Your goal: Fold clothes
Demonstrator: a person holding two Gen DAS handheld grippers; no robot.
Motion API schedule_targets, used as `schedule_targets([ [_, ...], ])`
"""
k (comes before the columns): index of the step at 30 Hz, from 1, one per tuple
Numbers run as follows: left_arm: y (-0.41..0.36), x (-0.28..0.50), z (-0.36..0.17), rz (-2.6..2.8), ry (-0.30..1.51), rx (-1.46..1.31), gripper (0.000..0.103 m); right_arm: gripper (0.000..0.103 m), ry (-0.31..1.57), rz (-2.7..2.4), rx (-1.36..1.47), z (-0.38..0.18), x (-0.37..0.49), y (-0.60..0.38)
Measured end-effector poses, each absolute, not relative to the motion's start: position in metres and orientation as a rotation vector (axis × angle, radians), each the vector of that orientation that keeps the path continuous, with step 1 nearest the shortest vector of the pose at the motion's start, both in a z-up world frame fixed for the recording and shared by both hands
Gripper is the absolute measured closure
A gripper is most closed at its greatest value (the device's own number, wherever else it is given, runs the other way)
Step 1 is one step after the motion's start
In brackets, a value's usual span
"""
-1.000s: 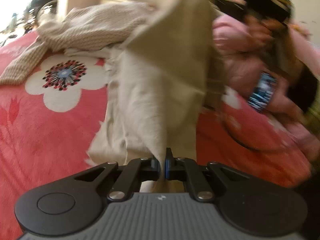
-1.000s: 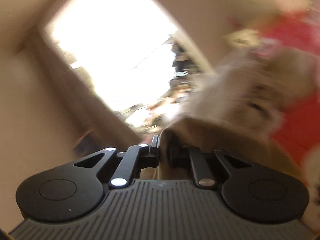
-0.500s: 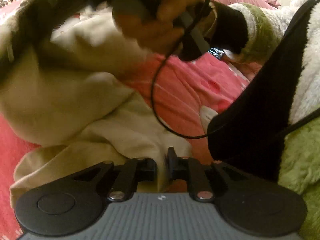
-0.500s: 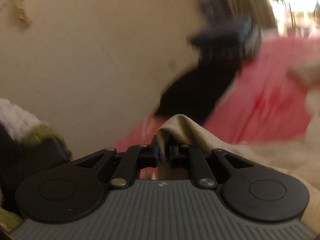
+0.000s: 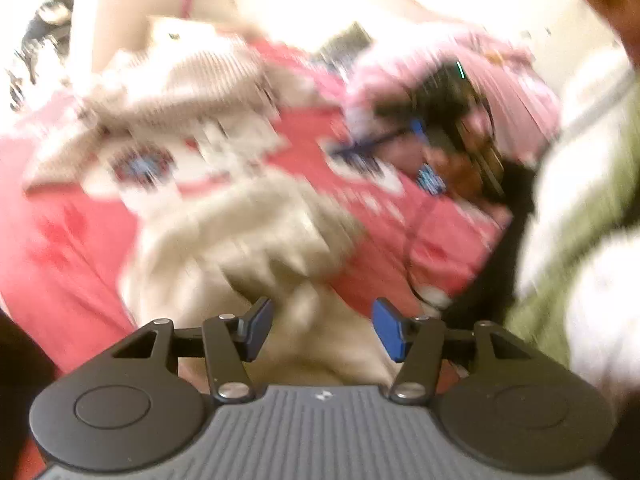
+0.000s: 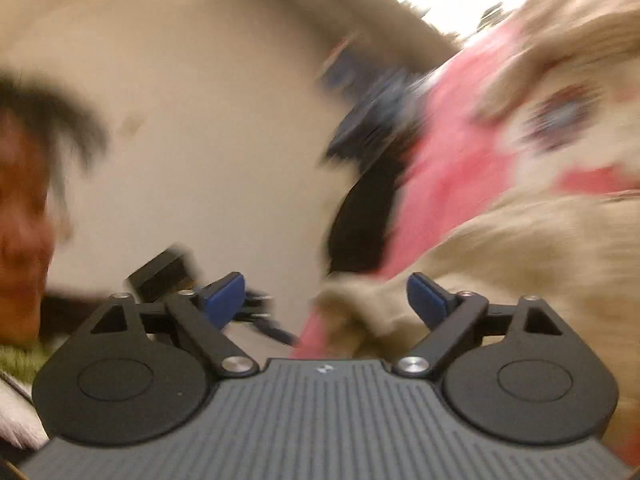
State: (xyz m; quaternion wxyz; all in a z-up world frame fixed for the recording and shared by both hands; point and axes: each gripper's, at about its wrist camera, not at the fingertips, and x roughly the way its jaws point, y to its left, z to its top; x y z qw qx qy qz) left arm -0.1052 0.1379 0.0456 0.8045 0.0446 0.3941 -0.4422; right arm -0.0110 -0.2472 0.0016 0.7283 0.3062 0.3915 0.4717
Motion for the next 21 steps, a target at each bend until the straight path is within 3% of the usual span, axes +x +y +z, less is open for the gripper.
schedule_targets([
  [5, 0.089, -0.073, 0.042, -0.888, 0.744, 0.241, 0.042, 0.008, 1.004, 0.615, 0.78, -0.052, -0.01, -0.313],
  [9, 0.03, -0.061, -0.003, -0.897, 0.813, 0.418, 0.043, 0.008, 1.14, 0.473, 0.845, -0.107, -0.02, -0.322],
  [11, 0.014, -0.056, -0.022, -0.865, 0.859, 0.46, 0.049, 0.011, 1.171, 0.481, 0.853, -0.119, -0.026, -0.317],
  [12, 0.007, -0.053, -0.031, -0.848, 0.881, 0.473, 0.055, 0.017, 1.17, 0.496, 0.837, -0.121, -0.027, -0.312],
  [13, 0.008, -0.052, -0.036, -0.828, 0.899, 0.461, 0.059, 0.035, 1.16, 0.522, 0.805, -0.117, -0.029, -0.308],
  [15, 0.014, -0.052, -0.038, -0.807, 0.919, 0.423, 0.062, 0.046, 1.139, 0.573, 0.745, -0.107, -0.032, -0.301],
  [18, 0.031, -0.047, -0.024, -0.8, 0.926, 0.31, 0.062, 0.045, 1.124, 0.562, 0.665, -0.091, -0.029, -0.302],
  [21, 0.057, -0.037, -0.004, -0.741, 0.896, 0.222, 0.052, 0.039, 1.051, 0.535, 0.649, -0.074, -0.018, -0.309],
])
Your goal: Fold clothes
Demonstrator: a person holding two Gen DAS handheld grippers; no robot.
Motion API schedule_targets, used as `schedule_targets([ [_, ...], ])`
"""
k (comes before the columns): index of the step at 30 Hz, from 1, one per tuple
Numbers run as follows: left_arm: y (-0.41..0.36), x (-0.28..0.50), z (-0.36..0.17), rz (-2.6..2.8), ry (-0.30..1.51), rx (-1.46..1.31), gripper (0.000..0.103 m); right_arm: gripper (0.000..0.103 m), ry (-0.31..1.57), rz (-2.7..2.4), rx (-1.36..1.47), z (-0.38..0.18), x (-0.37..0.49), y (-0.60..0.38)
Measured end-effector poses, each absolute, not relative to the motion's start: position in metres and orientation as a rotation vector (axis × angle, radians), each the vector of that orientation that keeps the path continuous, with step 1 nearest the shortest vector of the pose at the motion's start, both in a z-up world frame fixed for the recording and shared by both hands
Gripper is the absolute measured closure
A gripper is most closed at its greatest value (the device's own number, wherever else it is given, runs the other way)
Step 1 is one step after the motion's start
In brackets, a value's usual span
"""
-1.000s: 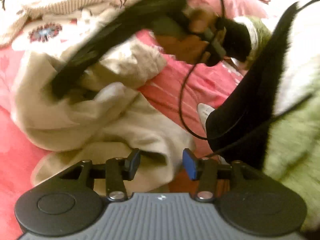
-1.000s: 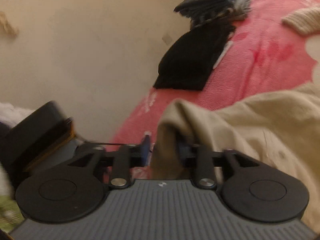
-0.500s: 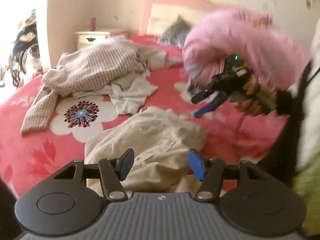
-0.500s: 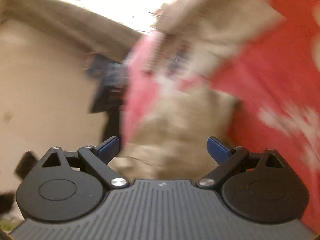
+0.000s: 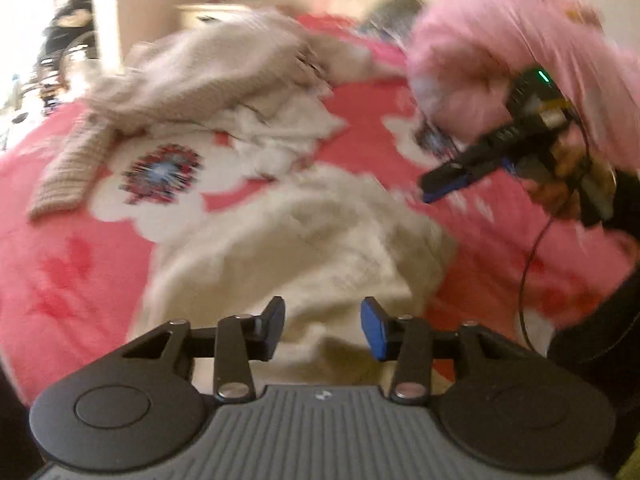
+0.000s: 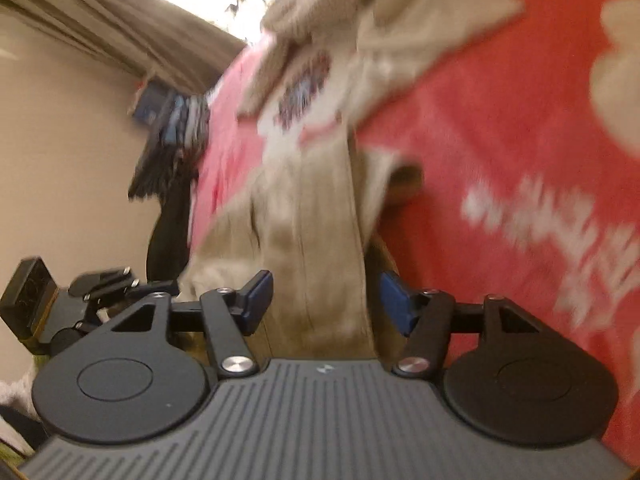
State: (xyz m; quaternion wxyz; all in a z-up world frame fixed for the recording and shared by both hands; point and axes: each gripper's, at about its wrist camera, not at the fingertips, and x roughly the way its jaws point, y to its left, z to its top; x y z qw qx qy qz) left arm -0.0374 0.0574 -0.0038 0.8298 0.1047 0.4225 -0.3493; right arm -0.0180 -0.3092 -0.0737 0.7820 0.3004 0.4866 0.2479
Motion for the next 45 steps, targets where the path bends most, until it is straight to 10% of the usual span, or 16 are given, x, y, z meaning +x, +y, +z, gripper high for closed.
schedule_targets([
  [6, 0.099, -0.013, -0.015, -0.56, 0.955, 0.218, 0.042, 0.018, 0.974, 0.62, 0.497, -0.042, 0.034, -0.278],
  [15, 0.086, -0.045, -0.053, -0.67, 1.082, 0.12, 0.091, 0.016, 0.979, 0.77, 0.204, -0.031, 0.093, -0.183],
  [28, 0.081, -0.071, -0.073, -0.767, 1.075, 0.078, 0.09, 0.017, 1.109, 1.25, -0.374, -0.069, 0.098, -0.049],
  [36, 0.111, -0.067, -0.052, -0.84, 1.037, 0.065, 0.075, 0.085, 1.141, 1.329, -0.352, -0.065, 0.083, -0.067],
  [45, 0.163, -0.024, 0.002, -0.673, 0.835, 0.04, 0.061, 0.091, 1.045, 1.489, -0.267, -0.016, 0.003, -0.087],
])
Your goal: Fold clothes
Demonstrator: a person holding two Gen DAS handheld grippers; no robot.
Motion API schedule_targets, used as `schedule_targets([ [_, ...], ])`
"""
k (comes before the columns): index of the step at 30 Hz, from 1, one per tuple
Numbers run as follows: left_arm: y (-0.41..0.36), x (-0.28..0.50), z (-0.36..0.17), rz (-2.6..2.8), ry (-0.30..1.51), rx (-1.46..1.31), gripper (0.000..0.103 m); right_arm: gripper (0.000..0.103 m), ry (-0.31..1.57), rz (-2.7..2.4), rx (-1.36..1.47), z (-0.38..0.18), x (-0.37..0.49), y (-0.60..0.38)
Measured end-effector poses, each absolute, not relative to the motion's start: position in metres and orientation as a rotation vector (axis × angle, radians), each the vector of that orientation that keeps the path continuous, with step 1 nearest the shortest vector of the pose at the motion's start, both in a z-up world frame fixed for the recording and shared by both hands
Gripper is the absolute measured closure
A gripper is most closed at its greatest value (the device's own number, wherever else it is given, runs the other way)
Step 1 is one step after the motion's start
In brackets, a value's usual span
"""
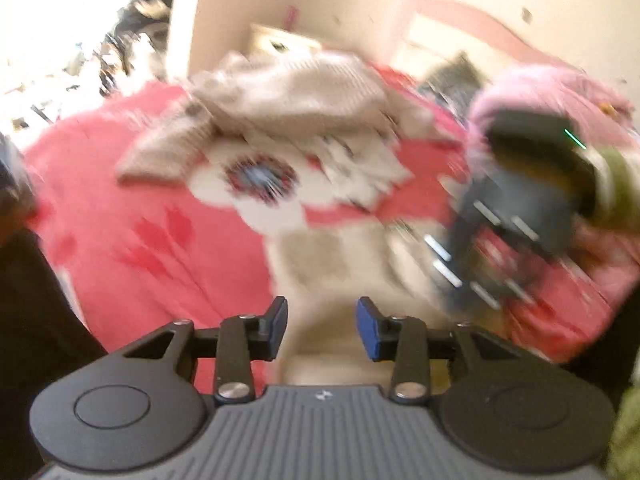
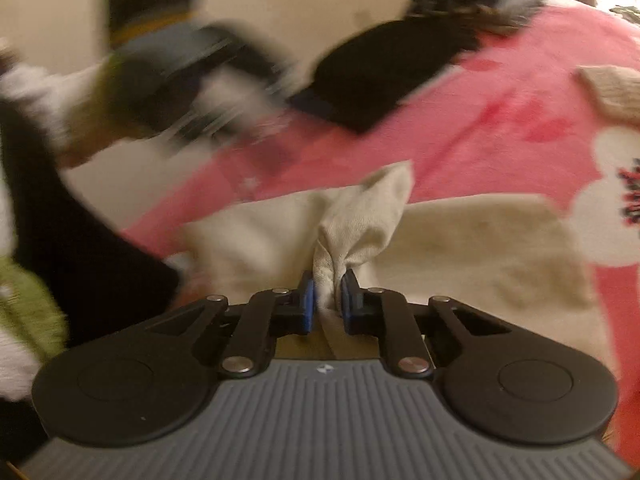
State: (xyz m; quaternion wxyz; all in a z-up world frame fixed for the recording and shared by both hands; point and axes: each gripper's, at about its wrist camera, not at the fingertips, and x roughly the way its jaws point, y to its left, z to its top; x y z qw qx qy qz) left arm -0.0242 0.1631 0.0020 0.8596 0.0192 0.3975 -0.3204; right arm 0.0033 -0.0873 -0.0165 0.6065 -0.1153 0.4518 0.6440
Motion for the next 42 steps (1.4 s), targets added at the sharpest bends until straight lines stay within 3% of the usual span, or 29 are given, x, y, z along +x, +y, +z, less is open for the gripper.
schedule_targets([
  [4, 0.136, 0.007, -0.003, -0.72, 0.808, 0.114, 0.05, 0.091, 1.076, 1.554, -0.229, -0.01, -0.039, -0.097],
  [15, -0.004, 0.055, -0.046, -0.979, 0.791, 0.506, 0.04, 0.091, 1.275, 1.642, -0.156, -0.029, -0.106, -0.132],
  [18, -0.03, 0.08, -0.06, -1.057, 0.878, 0.553, 0.026, 0.091, 1.281, 1.659, -0.179, -0.037, -0.115, -0.135],
  [22, -0.069, 0.101, -0.094, -1.083, 0.988, 0.706, 0.026, 0.091, 1.268, 1.675, -0.178, -0.042, -0.117, -0.136],
  [29, -0.086, 0.129, -0.123, -1.219, 1.273, 0.572, 0.024, 0.091, 1.268, 1.679, -0.133, -0.049, -0.111, -0.139],
  [30, -0.086, 0.129, -0.123, -1.212, 1.277, 0.565, 0.026, 0.091, 1.268, 1.677, -0.129, -0.049, -0.111, -0.139],
  [32, -0.084, 0.128, -0.121, -1.192, 1.279, 0.547, 0.038, 0.091, 1.262, 1.67, -0.121, -0.048, -0.11, -0.138],
  [33, -0.082, 0.125, -0.118, -1.184, 1.271, 0.543, 0.053, 0.091, 1.258, 1.665, -0.121, -0.047, -0.11, -0.138],
  [34, -0.079, 0.121, -0.114, -1.162, 1.259, 0.548, 0.073, 0.091, 1.248, 1.659, -0.126, -0.045, -0.111, -0.138],
  [35, -0.077, 0.117, -0.111, -1.138, 1.244, 0.548, 0.08, 0.091, 1.239, 1.654, -0.134, -0.043, -0.112, -0.138],
  [37, -0.071, 0.111, -0.1, -1.081, 1.199, 0.52, 0.087, 0.091, 1.217, 1.642, -0.162, -0.038, -0.115, -0.137],
  [42, -0.033, 0.085, -0.044, -0.939, 1.03, 0.33, 0.089, 0.091, 1.111, 1.583, -0.316, -0.016, -0.13, -0.135],
])
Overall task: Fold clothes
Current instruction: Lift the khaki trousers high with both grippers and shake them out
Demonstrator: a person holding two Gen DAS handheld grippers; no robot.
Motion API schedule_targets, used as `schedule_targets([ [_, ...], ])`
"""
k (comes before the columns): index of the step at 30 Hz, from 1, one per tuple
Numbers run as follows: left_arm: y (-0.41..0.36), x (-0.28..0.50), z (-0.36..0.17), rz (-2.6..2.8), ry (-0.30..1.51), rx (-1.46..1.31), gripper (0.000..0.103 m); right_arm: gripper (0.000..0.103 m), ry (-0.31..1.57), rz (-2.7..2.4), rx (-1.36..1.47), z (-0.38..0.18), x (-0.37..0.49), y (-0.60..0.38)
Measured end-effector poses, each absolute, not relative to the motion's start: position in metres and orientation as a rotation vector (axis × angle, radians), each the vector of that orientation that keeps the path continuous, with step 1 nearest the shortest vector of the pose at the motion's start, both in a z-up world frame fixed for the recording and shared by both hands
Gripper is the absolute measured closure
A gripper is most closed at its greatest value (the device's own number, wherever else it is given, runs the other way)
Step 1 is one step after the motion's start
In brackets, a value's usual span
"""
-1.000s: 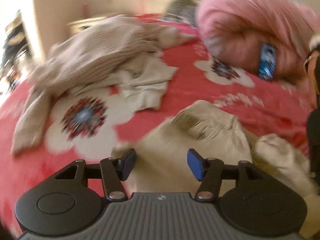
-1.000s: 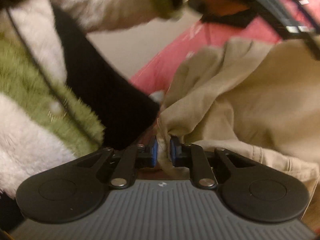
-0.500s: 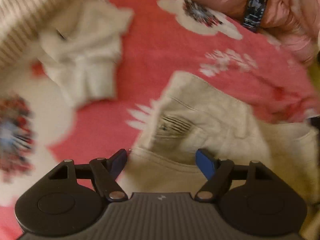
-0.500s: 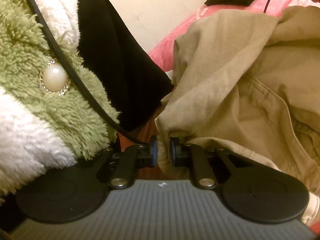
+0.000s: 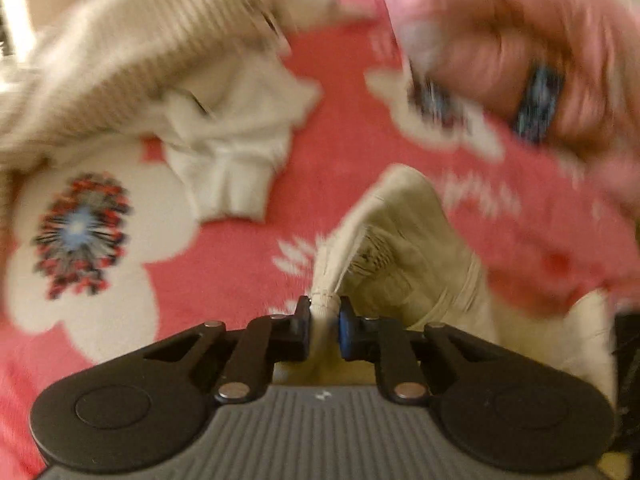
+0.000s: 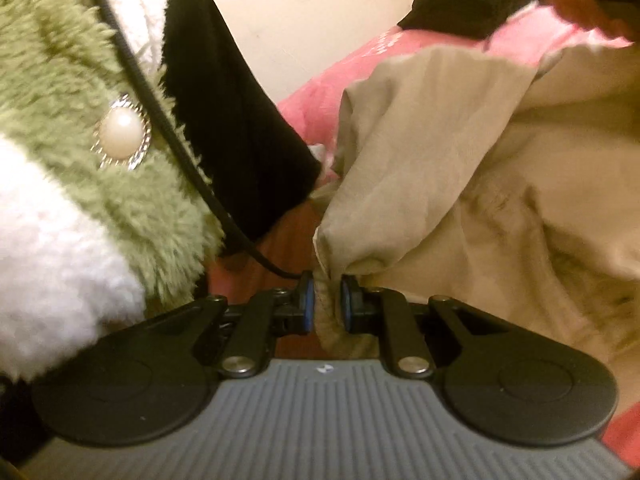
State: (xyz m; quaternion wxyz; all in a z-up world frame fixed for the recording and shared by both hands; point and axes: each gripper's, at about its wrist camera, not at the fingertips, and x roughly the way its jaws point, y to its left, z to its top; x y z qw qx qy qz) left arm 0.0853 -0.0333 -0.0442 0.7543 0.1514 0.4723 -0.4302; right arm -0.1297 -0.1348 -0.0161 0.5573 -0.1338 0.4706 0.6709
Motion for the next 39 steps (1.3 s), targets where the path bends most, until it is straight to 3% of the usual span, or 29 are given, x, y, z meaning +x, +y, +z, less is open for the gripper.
schedule_targets([
  [13, 0.169, -0.003, 0.119, -0.41, 0.633, -0.11, 0.091, 0.092, 0.65, 1.013, -1.235, 0.087, -0.08, -0.164],
  [17, 0.193, -0.042, 0.117, -0.365, 0.585, -0.143, 0.091, 0.092, 0.508, 0.897, -1.379, 0.107, -0.065, -0.155],
  [20, 0.198, -0.055, 0.09, -0.33, 0.641, -0.146, 0.091, 0.092, 0.488, 0.915, -1.361, 0.077, -0.056, -0.148],
  [26, 0.196, -0.035, -0.014, -0.247, 0.88, -0.066, 0.091, 0.089, 0.596, 0.974, -1.188, -0.05, -0.043, -0.147],
  [29, 0.21, -0.027, -0.032, -0.257, 0.925, -0.11, 0.089, 0.086, 0.66, 0.918, -1.028, -0.062, -0.035, -0.15],
  [30, 0.213, -0.027, -0.032, -0.274, 0.921, -0.117, 0.088, 0.082, 0.68, 0.899, -0.974, -0.065, -0.033, -0.15],
  [33, 0.221, -0.025, -0.029, -0.321, 0.919, -0.136, 0.068, 0.07, 0.747, 0.886, -0.626, -0.033, -0.018, -0.175],
  [36, 0.227, -0.015, -0.035, -0.362, 0.935, -0.165, 0.056, 0.036, 0.804, 0.819, -0.137, -0.02, 0.005, -0.219],
  [39, 0.234, 0.002, -0.048, -0.368, 0.969, -0.233, 0.05, 0.025, 0.888, 0.721, 0.363, -0.034, 0.026, -0.262],
])
